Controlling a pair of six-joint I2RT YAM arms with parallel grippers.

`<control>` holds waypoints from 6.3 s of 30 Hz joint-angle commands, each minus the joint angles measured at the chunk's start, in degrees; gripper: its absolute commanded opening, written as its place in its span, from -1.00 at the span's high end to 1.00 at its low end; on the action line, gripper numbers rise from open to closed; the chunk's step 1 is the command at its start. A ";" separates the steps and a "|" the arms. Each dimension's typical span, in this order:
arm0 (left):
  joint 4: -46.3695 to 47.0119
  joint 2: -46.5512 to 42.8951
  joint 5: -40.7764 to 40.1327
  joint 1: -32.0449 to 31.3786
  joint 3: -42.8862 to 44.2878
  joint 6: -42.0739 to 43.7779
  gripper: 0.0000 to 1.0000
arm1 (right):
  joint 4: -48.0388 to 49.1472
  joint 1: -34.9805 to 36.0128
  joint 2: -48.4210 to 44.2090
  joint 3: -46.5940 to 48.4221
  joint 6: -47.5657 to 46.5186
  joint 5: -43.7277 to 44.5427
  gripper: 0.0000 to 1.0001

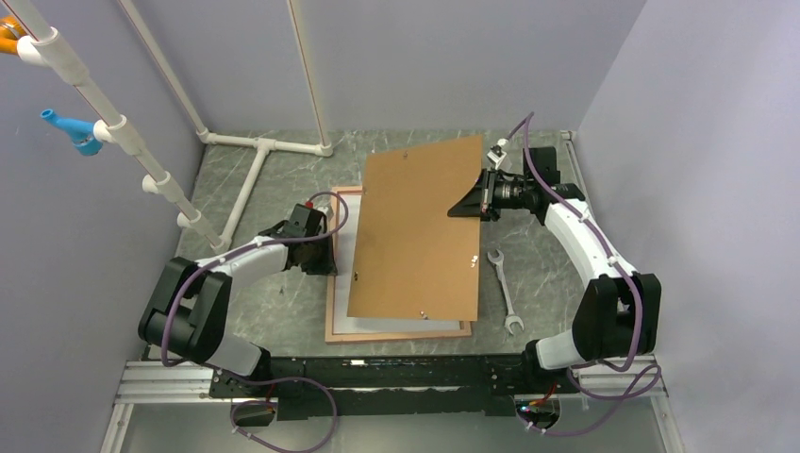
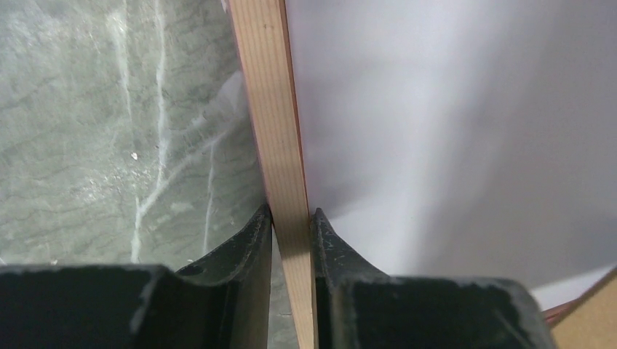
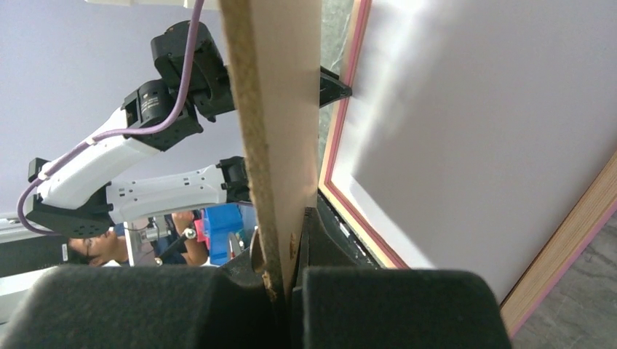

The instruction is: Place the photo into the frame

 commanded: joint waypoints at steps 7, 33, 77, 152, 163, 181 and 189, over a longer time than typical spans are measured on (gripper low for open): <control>-4.37 -5.46 7.18 -0.48 -1.12 0.76 -0.24 | -2.12 -0.24 1.89 4.13 -3.11 -3.67 1.00; 3.14 -10.58 22.30 17.97 -11.49 -2.73 0.11 | 6.81 7.79 11.43 2.89 3.56 -2.46 1.00; -1.05 -6.61 16.01 13.91 -6.53 -0.62 0.14 | 9.69 9.35 23.48 -1.96 1.24 1.27 1.00; -2.17 -9.62 20.02 12.46 -2.50 0.36 -0.10 | 4.12 10.50 18.11 8.19 -6.91 11.49 1.00; -0.35 -4.18 17.40 10.67 -3.65 0.56 0.00 | 4.46 10.50 21.91 7.84 -5.70 9.78 1.00; -0.33 -4.57 18.18 9.80 -2.36 0.17 -0.07 | 8.36 13.05 26.44 2.51 -2.62 12.59 0.94; -0.54 -4.81 18.37 9.72 -2.07 0.17 -0.08 | 6.36 13.83 26.16 3.55 -2.42 15.70 0.46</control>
